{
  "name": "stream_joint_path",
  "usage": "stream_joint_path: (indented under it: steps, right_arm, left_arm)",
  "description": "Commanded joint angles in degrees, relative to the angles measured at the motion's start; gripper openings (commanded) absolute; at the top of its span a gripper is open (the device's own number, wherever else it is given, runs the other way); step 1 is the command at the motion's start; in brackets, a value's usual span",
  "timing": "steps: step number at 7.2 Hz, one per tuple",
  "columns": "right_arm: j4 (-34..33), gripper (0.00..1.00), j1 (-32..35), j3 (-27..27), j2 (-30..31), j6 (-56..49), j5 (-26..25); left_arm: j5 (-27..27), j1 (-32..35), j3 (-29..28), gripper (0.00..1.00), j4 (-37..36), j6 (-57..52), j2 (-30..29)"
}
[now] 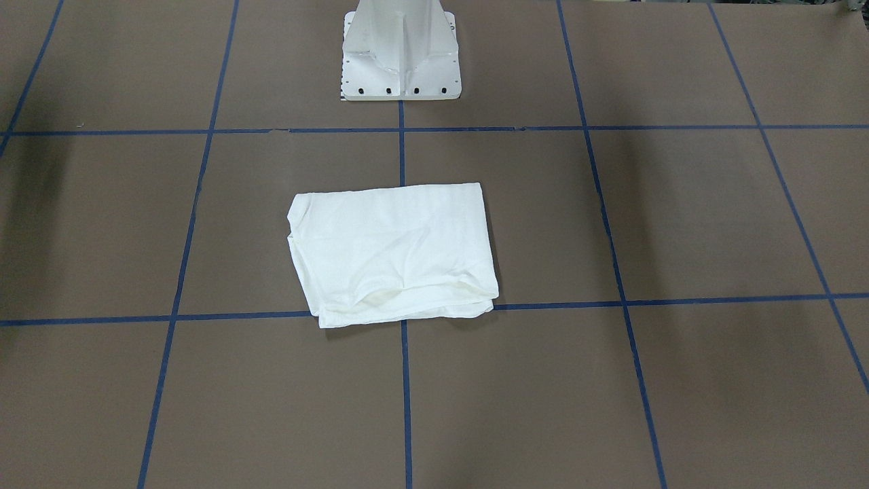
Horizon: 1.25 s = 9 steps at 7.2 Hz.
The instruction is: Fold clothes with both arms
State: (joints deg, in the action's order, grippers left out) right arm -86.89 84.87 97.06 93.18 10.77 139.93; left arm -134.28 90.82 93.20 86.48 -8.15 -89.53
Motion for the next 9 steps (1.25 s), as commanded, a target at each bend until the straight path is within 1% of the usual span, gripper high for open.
stream_joint_path:
  steps: [1, 2, 3, 4, 6, 7, 8, 9]
  right_arm:
    - [0.14, 1.0, 1.69, -1.33, 1.21, -2.75, -0.88]
    - [-0.03, 1.0, 3.01, -1.52, 1.91, -4.86, -1.93]
    - [-0.12, 1.0, 4.33, -1.0, 2.26, -5.05, -6.03]
    - [-0.21, 1.0, 4.77, -1.08, 2.44, -5.05, -8.77]
    - [-1.86, 1.0, 6.88, -0.03, 2.97, -5.14, -7.57]
    - [-4.23, 1.0, 7.32, 2.32, 3.67, -5.23, -7.39]
    - [-5.73, 1.0, 7.67, 3.57, 4.2, -5.32, -7.3]
    - [-5.75, 1.0, 7.68, 3.49, 4.38, -5.32, -6.08]
  left_arm:
    - [-0.28, 0.06, 0.23, 0.99, 0.18, -0.03, -0.12]
    - [-0.28, 0.06, 0.75, 0.99, 0.1, -0.12, -0.04]
    - [-0.28, 0.06, 1.11, 0.99, 0.1, -0.12, 0.05]
    - [-0.2, 0.06, 1.81, 0.99, -0.08, -0.03, 0.23]
    - [-0.28, 0.06, 1.81, 0.99, 0.1, -0.03, 0.05]
    - [-0.28, 0.06, 1.9, 0.99, 0.1, -0.03, 0.05]
    - [-0.2, 0.06, 1.81, 0.99, 0.18, -0.03, 0.14]
    - [-0.28, 0.06, 1.81, 0.99, 0.19, -0.03, 0.14]
